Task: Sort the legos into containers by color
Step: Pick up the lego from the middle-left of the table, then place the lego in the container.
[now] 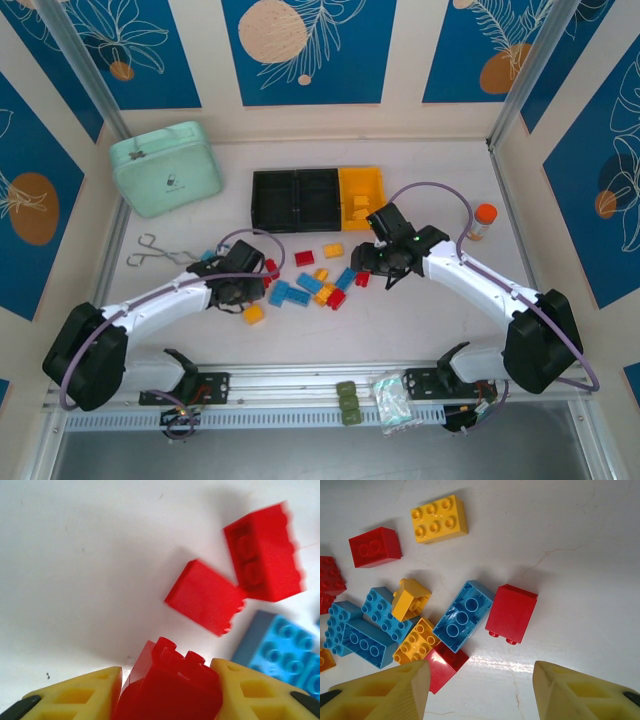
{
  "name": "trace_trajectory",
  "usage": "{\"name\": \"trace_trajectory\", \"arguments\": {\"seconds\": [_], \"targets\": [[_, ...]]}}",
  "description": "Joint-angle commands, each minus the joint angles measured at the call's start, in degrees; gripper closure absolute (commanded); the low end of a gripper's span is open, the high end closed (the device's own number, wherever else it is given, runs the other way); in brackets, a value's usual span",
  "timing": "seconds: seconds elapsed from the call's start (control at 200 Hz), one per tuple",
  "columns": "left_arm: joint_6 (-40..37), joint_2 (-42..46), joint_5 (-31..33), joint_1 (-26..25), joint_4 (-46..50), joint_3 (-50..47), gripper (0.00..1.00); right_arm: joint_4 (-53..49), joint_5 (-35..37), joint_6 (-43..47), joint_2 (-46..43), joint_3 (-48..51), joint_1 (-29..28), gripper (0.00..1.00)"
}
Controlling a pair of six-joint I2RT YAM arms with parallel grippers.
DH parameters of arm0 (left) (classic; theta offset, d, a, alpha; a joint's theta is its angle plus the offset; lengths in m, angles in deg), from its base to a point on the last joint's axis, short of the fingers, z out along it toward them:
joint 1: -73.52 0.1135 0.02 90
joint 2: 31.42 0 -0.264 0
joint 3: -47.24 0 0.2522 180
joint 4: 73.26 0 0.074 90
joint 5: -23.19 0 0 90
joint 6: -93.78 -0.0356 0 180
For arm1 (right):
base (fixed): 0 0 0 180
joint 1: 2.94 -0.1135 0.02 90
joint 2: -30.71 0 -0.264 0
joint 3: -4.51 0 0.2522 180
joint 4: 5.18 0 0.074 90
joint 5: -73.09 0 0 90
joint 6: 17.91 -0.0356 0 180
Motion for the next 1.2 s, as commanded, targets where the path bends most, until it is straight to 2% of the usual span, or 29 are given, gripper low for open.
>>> {"name": "trace_trajectory", "arguments": {"seconds": [0.0, 0.125, 0.425, 0.805, 1.196], "targets": [[-3.59, 1.28, 1.15, 0.59, 3.62, 4.24, 0.62, -0.32, -0.08, -0.93, -1.20, -0.59, -0.54, 0.44], [-5.05, -0.22, -0.85, 0.65, 3.79, 7.31, 0.69, -0.32, 0.00, -1.11, -1.46, -0.64, -1.01, 0.44], [-7.62, -7.72, -4.50, -0.28, 2.80, 17.55, 0.70, -0.15, 0.16, -1.85, -2.67, 0.42, -1.64, 0.44], [-11.84, -27.28, -7.88, -1.50, 3.40, 39.54, 0.70, 3.93, -2.08, -2.87, -8.26, 4.47, -2.07, 0.43], [-16.66, -47.63, -7.12, -1.22, 12.25, 66.27, 0.71, 5.33, -0.79, -3.61, -12.88, 7.24, -2.21, 0.43]]}}
